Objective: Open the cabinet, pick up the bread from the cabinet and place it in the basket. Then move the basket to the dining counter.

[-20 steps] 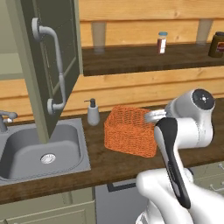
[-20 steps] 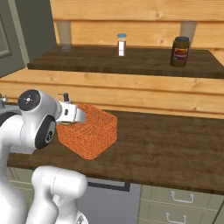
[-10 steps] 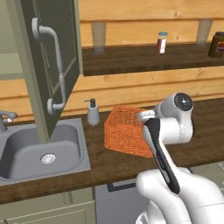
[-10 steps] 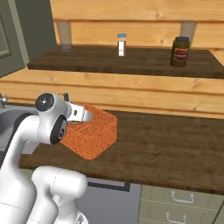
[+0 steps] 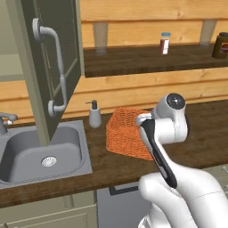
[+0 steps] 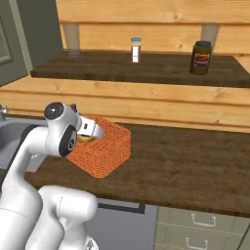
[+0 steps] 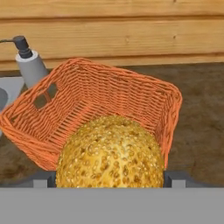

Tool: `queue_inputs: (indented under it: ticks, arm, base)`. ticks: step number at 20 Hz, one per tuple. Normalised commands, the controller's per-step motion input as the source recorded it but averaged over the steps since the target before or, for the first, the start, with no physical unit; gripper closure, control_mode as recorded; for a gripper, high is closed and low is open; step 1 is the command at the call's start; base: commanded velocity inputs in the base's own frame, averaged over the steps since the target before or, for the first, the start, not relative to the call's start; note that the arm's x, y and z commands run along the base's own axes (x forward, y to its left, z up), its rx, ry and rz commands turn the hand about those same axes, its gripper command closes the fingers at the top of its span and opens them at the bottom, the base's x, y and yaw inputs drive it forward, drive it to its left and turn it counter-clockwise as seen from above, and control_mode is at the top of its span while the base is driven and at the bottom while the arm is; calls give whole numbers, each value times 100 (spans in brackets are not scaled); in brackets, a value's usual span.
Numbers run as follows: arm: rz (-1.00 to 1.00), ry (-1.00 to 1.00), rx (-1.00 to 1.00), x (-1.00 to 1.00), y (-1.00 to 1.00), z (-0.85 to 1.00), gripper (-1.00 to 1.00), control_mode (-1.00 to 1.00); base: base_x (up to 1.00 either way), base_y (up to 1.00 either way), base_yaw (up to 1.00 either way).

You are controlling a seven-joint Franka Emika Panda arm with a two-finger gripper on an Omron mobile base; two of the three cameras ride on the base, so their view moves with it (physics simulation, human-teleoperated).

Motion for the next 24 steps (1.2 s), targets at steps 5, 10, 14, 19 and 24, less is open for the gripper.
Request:
queue_inputs:
  ticks: [5,10,14,19,24]
  arm:
    - [-3,6,0,25,7,-55,100,-100]
    - [-1,3,2,30,1,-27,100,-100]
    - [0,0,3,28,0,0,100,-100]
    - [0,4,3,37,0,-4,100,-100]
    - [0,8,3,45,2,-18,100,-100]
  base:
    - [0,0,0]
    - [0,0,0]
    - [0,0,0]
    - [0,0,0]
    - [0,0,0]
